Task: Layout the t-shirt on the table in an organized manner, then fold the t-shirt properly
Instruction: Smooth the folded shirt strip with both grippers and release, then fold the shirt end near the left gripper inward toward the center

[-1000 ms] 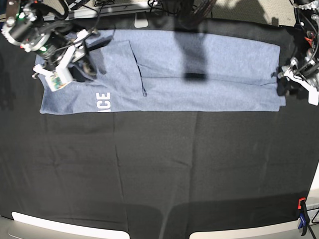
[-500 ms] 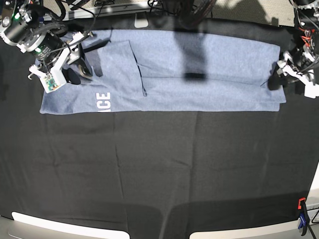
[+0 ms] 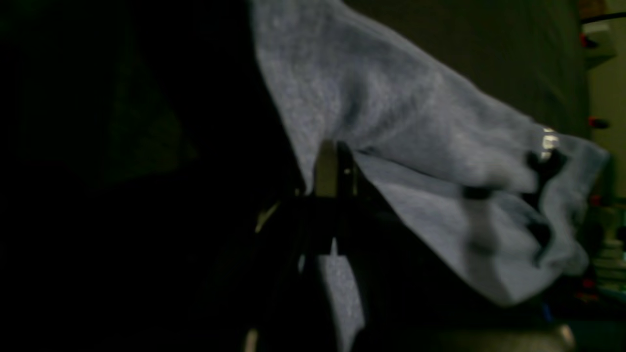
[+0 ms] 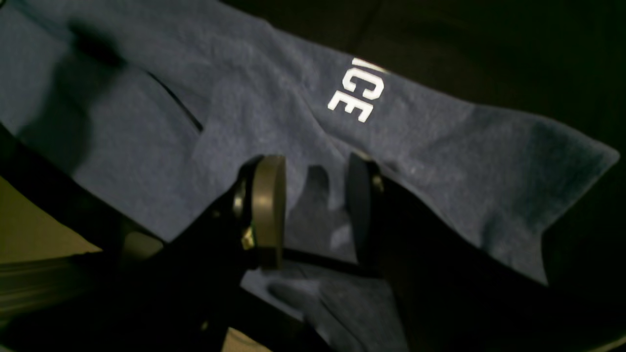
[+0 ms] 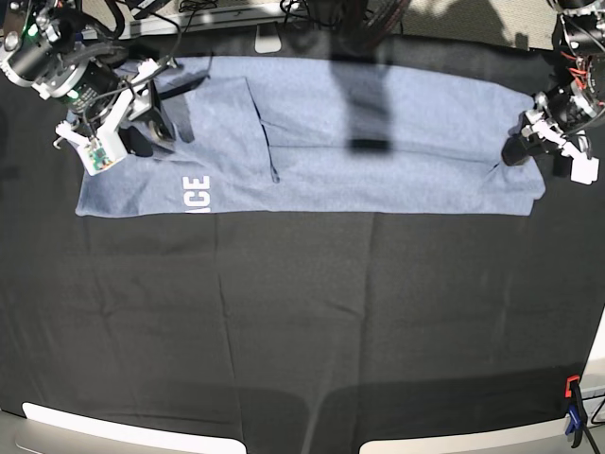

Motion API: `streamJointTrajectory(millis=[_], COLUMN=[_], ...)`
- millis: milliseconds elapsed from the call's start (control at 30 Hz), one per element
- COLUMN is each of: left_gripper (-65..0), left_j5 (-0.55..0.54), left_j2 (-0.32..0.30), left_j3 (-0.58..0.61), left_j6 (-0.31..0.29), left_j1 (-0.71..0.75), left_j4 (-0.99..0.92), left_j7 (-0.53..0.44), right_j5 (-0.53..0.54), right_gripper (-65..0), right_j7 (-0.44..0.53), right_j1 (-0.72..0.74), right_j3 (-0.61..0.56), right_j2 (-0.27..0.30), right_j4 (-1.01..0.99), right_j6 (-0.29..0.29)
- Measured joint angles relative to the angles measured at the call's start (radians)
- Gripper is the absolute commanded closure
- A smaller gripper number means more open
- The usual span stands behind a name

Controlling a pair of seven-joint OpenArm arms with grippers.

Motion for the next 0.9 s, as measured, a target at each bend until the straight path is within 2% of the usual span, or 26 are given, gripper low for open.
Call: streamJointTrajectory(millis=[167, 333, 500, 600, 800, 867, 900], left_gripper=[0.0, 0.0, 0.0, 0.0, 0.0, 0.0, 0.0], left_j5=[0.085, 0.093, 0.093, 0.094, 0.034, 0.042, 0.037], left_j2=[-0.014, -0.051, -0.089, -0.094, -0.056, -0.021, 0.004], left_j3=[0.000, 0.000, -0.013, -0.021, -0.024, -0.026, -0.026], left_j6=[-0.002, -0.002, -0.002, -0.002, 0.001, 0.002, 0.022], left_j1=[0.000, 0.003, 0.006, 0.007, 0.077, 0.114, 0.134], left_j4=[0.000, 0.000, 0.000, 0.023, 0.251, 0.356, 0.404], left_j7=[-0.040, -0.047, -0.030, 0.007, 0.025, 0.029, 0.024], right_j5=[-0.082, -0.128, -0.119, -0.043, -0.044, -0.045, -0.044], right_gripper=[-21.2, -21.2, -21.2, -21.2, -21.2, -21.2, -21.2], right_j7=[0.002, 0.000, -0.008, -0.024, -0.030, -0.030, -0.030], right_j1=[0.006, 0.068, 0.120, 0.119, 0.119, 0.119, 0.119], right_j3=[0.029, 0.170, 0.327, 0.365, 0.365, 0.365, 0.365], right_j2=[-0.003, -0.003, -0.003, -0.003, -0.006, -0.006, -0.006], right_j4=[0.000, 0.000, 0.001, 0.001, 0.001, 0.001, 0.001], right_j6=[0.002, 0.001, -0.003, -0.003, -0.003, -0.004, -0.004])
